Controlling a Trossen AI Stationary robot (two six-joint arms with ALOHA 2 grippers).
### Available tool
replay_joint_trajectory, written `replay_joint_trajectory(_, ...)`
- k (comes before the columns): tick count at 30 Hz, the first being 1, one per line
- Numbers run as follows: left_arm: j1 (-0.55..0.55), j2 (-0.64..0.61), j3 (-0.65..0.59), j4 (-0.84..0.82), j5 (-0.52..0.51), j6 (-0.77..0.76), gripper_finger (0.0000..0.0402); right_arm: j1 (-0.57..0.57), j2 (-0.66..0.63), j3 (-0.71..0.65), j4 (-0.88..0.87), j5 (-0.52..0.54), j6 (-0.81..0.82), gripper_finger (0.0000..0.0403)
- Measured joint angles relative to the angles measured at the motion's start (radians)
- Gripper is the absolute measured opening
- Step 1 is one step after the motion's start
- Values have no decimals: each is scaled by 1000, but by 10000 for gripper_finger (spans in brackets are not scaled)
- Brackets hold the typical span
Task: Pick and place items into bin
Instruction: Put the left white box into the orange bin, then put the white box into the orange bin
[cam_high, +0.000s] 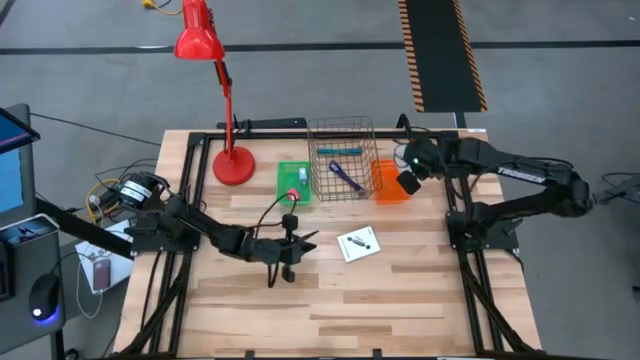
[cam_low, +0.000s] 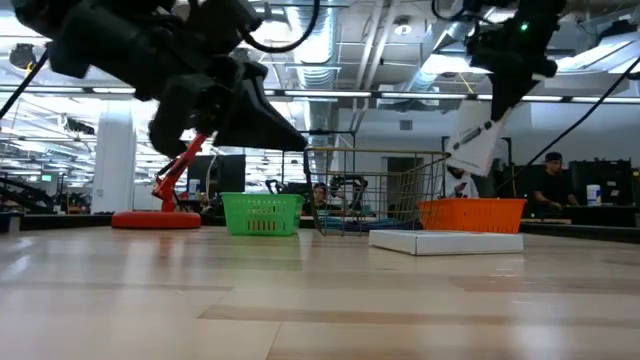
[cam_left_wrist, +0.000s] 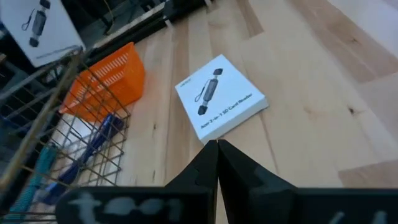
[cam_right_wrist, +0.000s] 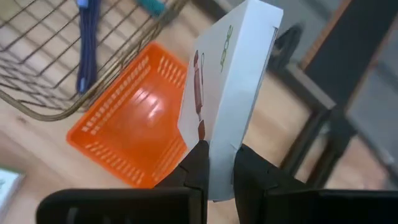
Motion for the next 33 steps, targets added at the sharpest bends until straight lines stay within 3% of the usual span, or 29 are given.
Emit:
replay_joint_trajectory(5,23,0,0,-18,63,-65,0,-91,60,0,13,-141,-18,37)
replay_joint_trajectory(12,15,0,0,-45,61,-125,0,-141,161,0,84,-267,-34,46)
replay_joint_trajectory(24,15,0,0,-44,68,-177,0,-97,271,0,113,-255,-50,141)
replay_joint_trajectory(33,15,0,0,-40,80,-207,0,-57,197,0,117,-185,-36,178)
